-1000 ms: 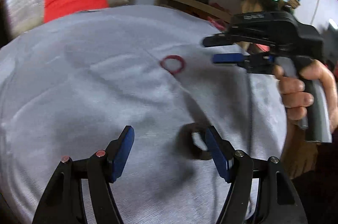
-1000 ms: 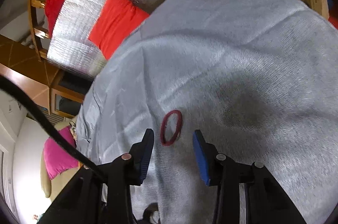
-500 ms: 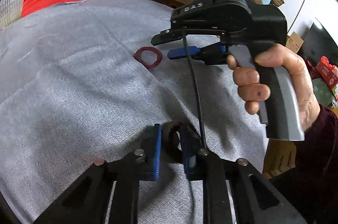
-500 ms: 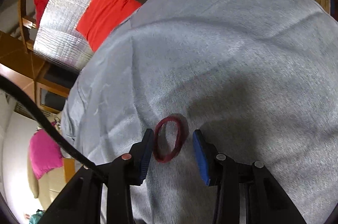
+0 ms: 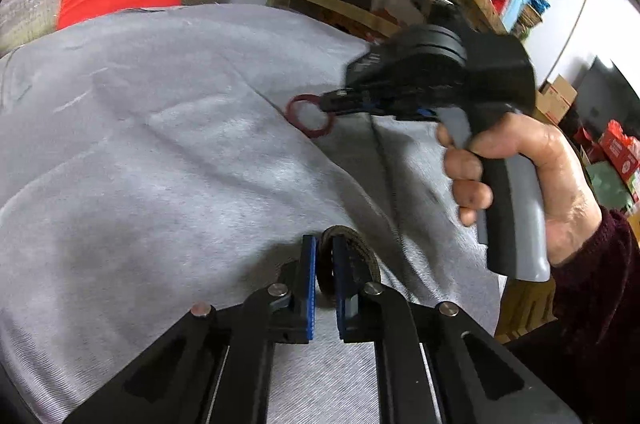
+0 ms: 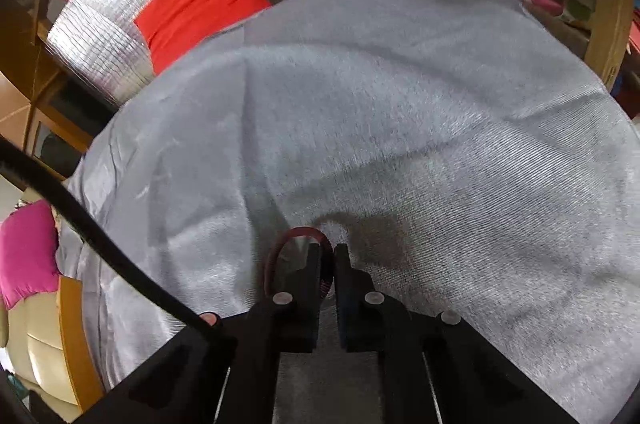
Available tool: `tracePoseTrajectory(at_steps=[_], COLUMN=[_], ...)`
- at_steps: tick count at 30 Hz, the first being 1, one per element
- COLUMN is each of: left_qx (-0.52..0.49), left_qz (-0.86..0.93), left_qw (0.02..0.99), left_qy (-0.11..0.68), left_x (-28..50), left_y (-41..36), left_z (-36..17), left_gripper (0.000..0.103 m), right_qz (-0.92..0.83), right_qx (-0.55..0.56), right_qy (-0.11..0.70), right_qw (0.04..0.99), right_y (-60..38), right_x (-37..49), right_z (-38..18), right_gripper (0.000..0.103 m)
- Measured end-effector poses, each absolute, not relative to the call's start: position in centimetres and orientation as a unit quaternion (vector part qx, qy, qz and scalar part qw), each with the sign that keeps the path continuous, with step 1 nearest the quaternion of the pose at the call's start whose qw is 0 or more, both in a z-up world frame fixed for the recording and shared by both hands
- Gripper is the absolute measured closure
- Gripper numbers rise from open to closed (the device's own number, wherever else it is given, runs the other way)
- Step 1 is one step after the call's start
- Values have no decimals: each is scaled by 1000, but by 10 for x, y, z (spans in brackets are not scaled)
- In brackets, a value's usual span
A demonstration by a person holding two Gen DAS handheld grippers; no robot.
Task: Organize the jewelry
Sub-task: 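Grasp the red hair tie with the right tool while left grasps the black ring, then carry the red hair tie and black ring over the orange box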
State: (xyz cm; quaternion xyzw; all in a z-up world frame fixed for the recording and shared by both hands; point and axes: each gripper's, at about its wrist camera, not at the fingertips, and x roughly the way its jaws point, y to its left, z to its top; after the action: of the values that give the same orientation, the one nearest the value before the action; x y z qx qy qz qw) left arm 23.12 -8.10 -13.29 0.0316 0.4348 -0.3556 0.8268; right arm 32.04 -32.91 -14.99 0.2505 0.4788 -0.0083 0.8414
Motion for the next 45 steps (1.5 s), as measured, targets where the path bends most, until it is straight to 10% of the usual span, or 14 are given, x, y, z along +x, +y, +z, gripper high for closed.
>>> tracePoseTrajectory(at_steps=[45], left_qx=[-66], left_qz=[-43], left_qw=[952], left_qy=[295], left_x=[189], left_y=[147], left_z=[-43], left_gripper=[95], right_qz=[213], right_qx=[179], right_qy=[407], right_qw=[870], right_y=[-109], right_x=[288], right_z=[-99], right_gripper=[96])
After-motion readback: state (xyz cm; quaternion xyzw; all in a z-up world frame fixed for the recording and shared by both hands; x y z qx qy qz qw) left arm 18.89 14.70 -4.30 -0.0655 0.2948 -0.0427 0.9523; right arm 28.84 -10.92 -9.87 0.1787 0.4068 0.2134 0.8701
